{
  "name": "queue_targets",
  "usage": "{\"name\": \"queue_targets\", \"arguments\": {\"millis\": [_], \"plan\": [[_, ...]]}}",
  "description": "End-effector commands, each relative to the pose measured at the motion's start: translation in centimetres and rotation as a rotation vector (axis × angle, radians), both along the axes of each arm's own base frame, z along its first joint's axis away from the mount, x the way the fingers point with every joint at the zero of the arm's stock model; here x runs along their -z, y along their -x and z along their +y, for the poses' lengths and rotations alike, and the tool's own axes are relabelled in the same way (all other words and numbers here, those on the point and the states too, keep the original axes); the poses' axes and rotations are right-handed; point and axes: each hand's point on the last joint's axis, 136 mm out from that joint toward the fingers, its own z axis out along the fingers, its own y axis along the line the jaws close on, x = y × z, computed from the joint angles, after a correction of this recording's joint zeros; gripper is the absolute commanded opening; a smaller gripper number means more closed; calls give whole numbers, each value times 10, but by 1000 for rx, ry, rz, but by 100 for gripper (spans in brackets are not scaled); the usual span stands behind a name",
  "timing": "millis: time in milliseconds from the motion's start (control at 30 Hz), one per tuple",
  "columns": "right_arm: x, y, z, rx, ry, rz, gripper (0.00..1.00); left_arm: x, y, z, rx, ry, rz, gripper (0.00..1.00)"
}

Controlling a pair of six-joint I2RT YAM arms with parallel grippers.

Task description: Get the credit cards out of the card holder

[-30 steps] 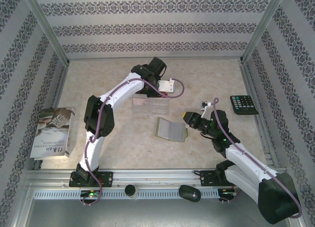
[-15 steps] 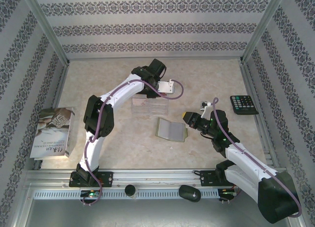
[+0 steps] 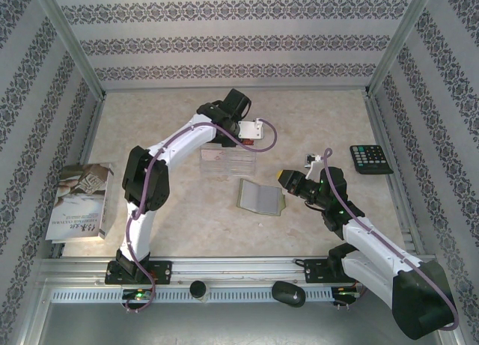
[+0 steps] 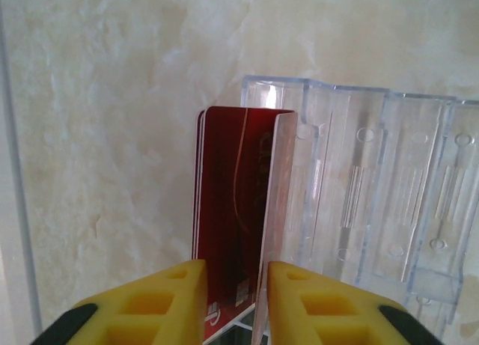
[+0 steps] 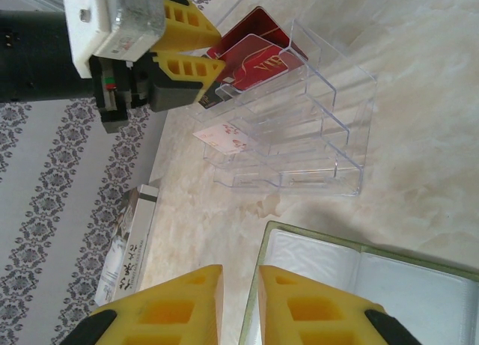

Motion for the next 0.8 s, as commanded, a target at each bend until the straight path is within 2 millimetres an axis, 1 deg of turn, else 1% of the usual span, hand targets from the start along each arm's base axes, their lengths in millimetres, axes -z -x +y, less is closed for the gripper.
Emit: {"name": "queue_targets", "arguments": {"millis": [0,67,200,300,367,433,533,567,600,633,667,700,767], "plan": [[-11,1,1,-15,-18,-44,20,-14,-8,-2,-17,7,-85,30],[-11,2,1,-15,-20,-46,20,-15,-14,-2,-27,2,-109,31],[-12,2,0,-11,-23,-44,20,-29,-26,-4,-63,33,-185,34],[-12,2,0,-11,-20,-46,21,-33,-27,-6,-58,45,-201,37],[-12,2,0,-13,-19,-43,21,-34,-29,-5,-67,46,-208,37],[-11,2,1,-16,-15,-40,22,-40,-31,-5,-83,58,-229,37],[-5,2,2,-28,14,-29,27,-65,-34,-7,-116,132,-286,37],[-1,3,5,-39,42,-22,29,-82,-38,-7,-142,178,-333,37],[3,5,9,-59,77,-14,31,-97,-37,-8,-163,229,-359,38],[12,8,12,-78,114,4,31,-111,-36,-9,-184,279,-374,38],[9,5,19,-96,150,-6,32,-128,-33,-9,-209,344,-394,39],[14,6,23,-111,189,5,32,-145,-28,-8,-239,422,-405,40],[25,5,31,-140,257,29,34,-167,-11,-7,-276,551,-386,44]]}}
